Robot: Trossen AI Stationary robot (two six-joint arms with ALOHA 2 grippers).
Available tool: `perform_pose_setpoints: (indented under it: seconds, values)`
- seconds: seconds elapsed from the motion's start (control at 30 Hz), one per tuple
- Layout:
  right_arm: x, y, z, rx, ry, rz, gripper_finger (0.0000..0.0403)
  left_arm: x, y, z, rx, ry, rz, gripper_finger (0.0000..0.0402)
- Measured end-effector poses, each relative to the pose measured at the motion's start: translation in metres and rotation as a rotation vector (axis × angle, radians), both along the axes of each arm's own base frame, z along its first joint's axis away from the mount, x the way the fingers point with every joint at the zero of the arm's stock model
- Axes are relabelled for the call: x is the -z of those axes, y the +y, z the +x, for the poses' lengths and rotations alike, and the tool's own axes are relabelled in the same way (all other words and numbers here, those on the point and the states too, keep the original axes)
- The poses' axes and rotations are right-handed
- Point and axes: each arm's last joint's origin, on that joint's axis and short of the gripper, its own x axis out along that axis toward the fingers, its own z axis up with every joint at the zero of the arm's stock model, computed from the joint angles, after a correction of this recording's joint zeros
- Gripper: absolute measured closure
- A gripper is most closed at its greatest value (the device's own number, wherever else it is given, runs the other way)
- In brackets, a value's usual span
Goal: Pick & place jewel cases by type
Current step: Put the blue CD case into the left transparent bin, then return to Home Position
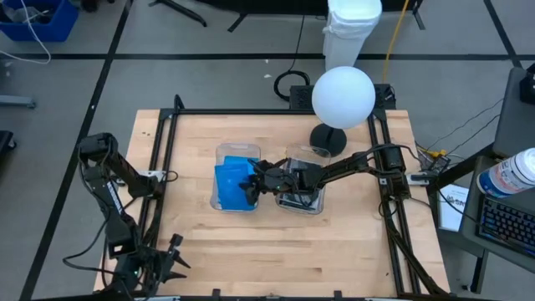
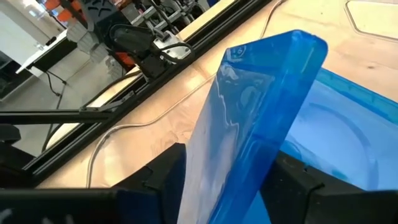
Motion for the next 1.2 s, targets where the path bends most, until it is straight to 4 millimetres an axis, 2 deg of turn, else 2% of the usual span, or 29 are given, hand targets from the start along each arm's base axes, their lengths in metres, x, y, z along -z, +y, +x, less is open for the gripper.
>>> perform_pose_setpoints:
  seconds: [0.17, 0.53, 0.83, 0.97, 1.07, 1.2]
  values:
    - [-0.002, -0.001, 0.000, -0.001, -0.004, -0.005, 0.0218, 0.000, 0.001, 0.002, -0.008, 0.003, -0.001, 0.0270]
    - [-0.037, -0.004, -0.012, 0.031, 0.000, -0.163, 0.0222, 0.001, 0.000, 0.001, -0.003, 0.043, -0.030, 0.0270]
    - [-0.027, -0.014, -0.016, 0.033, 0.122, -0.196, 0.0222, 0.001, 0.001, 0.001, 0.033, 0.030, 0.015, 0.0270]
    - [-0.029, -0.021, -0.018, 0.040, 0.141, -0.211, 0.0222, 0.001, 0.001, 0.003, 0.074, 0.001, 0.075, 0.0270]
    - [-0.040, -0.024, -0.022, 0.033, 0.149, -0.261, 0.0222, 0.001, 0.004, 0.010, 0.087, -0.021, 0.123, 0.0270]
    - [-0.066, -0.023, -0.032, -0.013, 0.142, -0.403, 0.0222, 0.001, 0.012, 0.028, 0.064, -0.050, 0.198, 0.0270]
